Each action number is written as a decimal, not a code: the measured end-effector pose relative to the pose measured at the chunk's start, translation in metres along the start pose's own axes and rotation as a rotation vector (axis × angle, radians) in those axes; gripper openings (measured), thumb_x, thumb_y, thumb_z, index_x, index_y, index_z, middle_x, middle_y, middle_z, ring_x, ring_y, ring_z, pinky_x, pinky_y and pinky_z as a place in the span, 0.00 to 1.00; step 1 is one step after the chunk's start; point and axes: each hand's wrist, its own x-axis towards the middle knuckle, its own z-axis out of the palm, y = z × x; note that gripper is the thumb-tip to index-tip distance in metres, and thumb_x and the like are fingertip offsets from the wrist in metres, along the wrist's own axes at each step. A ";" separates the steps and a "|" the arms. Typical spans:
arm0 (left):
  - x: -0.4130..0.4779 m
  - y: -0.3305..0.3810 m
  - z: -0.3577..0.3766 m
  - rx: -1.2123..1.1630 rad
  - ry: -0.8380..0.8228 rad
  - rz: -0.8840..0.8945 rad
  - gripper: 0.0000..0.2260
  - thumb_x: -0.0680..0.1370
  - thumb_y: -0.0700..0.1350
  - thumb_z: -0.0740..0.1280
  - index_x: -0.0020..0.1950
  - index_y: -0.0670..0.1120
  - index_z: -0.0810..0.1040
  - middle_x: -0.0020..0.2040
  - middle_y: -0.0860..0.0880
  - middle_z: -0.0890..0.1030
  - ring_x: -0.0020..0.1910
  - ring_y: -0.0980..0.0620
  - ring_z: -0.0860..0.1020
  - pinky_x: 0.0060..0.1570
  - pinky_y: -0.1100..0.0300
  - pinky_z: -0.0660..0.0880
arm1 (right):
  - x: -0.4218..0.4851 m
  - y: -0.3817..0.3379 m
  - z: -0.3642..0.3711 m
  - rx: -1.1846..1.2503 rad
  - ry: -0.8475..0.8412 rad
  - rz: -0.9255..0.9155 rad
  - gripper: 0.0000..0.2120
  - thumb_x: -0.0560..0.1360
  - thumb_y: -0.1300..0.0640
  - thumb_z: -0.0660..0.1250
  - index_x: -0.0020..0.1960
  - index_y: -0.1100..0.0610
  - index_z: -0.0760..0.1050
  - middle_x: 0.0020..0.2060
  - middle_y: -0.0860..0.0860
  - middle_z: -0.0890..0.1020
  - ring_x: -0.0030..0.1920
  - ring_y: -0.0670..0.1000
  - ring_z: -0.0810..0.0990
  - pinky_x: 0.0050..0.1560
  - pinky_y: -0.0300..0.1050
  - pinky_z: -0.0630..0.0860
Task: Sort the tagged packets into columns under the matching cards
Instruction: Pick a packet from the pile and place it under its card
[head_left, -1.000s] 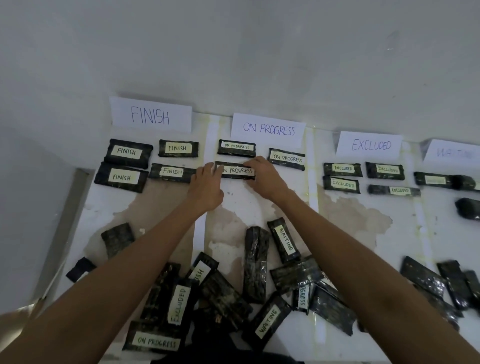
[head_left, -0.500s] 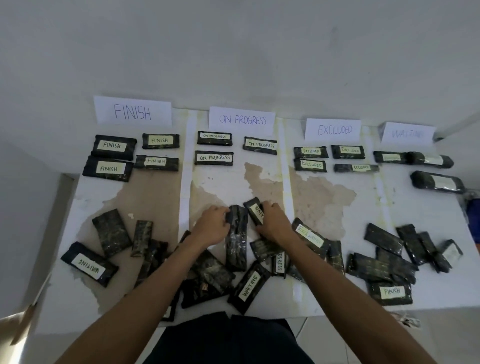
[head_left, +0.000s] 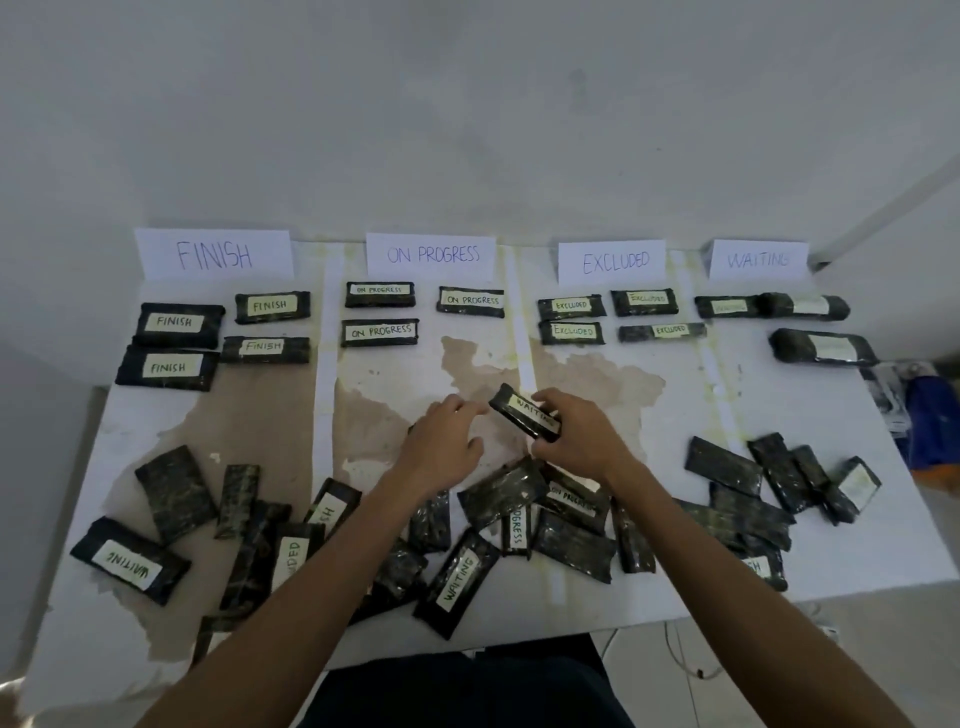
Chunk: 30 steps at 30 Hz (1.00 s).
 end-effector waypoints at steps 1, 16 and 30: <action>0.004 0.009 0.002 0.010 -0.002 0.019 0.20 0.77 0.43 0.61 0.70 0.48 0.67 0.65 0.47 0.70 0.63 0.47 0.69 0.60 0.51 0.71 | -0.004 0.011 -0.008 0.003 0.006 -0.010 0.27 0.65 0.55 0.72 0.63 0.53 0.72 0.53 0.53 0.81 0.50 0.54 0.80 0.50 0.47 0.78; 0.107 0.163 0.117 -0.006 -0.040 0.059 0.20 0.76 0.43 0.62 0.68 0.47 0.68 0.64 0.45 0.72 0.64 0.44 0.69 0.63 0.49 0.68 | -0.009 0.242 -0.146 -0.102 0.015 0.043 0.23 0.66 0.60 0.70 0.61 0.54 0.73 0.52 0.55 0.79 0.50 0.56 0.77 0.49 0.46 0.73; 0.239 0.235 0.191 0.325 -0.017 0.128 0.31 0.77 0.41 0.62 0.76 0.43 0.51 0.77 0.43 0.50 0.75 0.42 0.53 0.71 0.49 0.59 | 0.095 0.366 -0.183 -0.204 -0.025 -0.015 0.25 0.69 0.66 0.67 0.65 0.60 0.69 0.59 0.58 0.74 0.59 0.59 0.73 0.58 0.53 0.73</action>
